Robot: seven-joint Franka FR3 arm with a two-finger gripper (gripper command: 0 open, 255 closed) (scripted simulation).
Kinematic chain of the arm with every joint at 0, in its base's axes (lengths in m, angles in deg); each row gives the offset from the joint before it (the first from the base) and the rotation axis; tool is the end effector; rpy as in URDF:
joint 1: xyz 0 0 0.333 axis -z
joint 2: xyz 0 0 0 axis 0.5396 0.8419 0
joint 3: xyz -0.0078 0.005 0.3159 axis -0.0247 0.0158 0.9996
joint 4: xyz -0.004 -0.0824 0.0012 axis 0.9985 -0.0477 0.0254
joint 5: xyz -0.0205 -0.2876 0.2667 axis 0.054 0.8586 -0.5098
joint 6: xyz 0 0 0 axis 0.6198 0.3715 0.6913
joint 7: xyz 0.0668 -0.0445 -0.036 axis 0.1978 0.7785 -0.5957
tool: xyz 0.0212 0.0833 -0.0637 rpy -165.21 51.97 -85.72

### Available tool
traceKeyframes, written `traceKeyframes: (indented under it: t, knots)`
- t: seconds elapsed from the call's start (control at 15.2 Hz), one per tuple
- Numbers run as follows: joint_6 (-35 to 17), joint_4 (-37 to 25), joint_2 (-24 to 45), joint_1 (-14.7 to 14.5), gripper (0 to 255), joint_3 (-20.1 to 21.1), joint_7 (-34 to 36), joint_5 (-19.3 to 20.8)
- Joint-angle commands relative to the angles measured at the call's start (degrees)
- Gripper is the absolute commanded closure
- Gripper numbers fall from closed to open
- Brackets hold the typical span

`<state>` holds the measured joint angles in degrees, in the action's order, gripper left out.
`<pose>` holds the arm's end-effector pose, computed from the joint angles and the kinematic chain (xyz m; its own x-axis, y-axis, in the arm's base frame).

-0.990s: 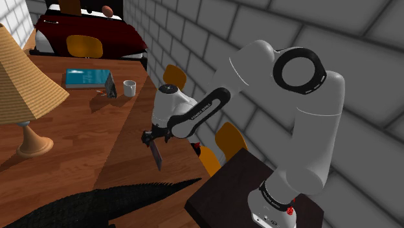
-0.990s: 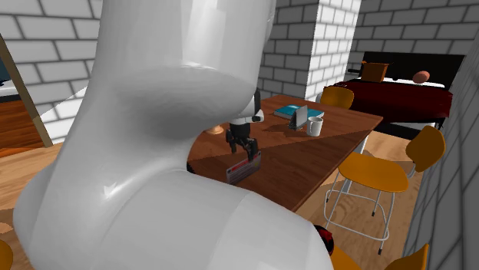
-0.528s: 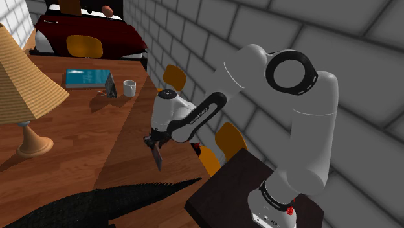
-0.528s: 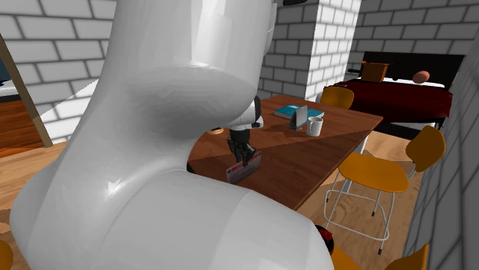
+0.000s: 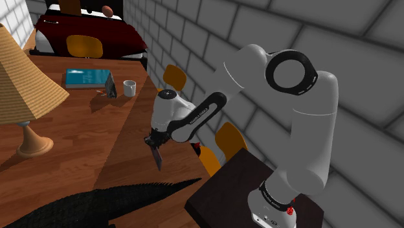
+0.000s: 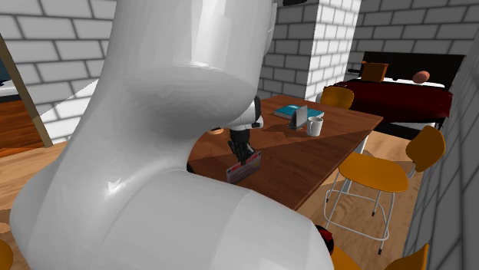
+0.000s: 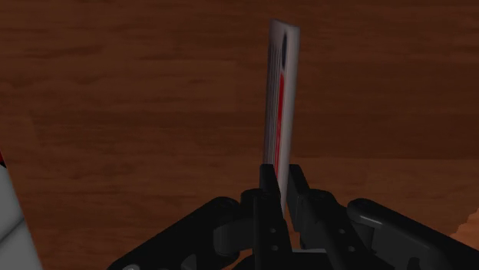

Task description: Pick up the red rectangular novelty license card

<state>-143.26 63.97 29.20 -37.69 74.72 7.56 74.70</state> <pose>0.5287 0.2044 0.1817 0.9490 -0.2991 0.0997 -0.3003 -0.9538 -0.0030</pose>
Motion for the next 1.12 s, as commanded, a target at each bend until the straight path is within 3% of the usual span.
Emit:
traceKeyframes:
  t: [0.0, 1.06]
  knots:
    - [0.5, 0.1, -0.7, 0.3, 255, 0.3, -0.4, -0.4]
    - [8.6, 0.9, -9.9, 3.5, 255, 4.7, -5.4, -6.9]
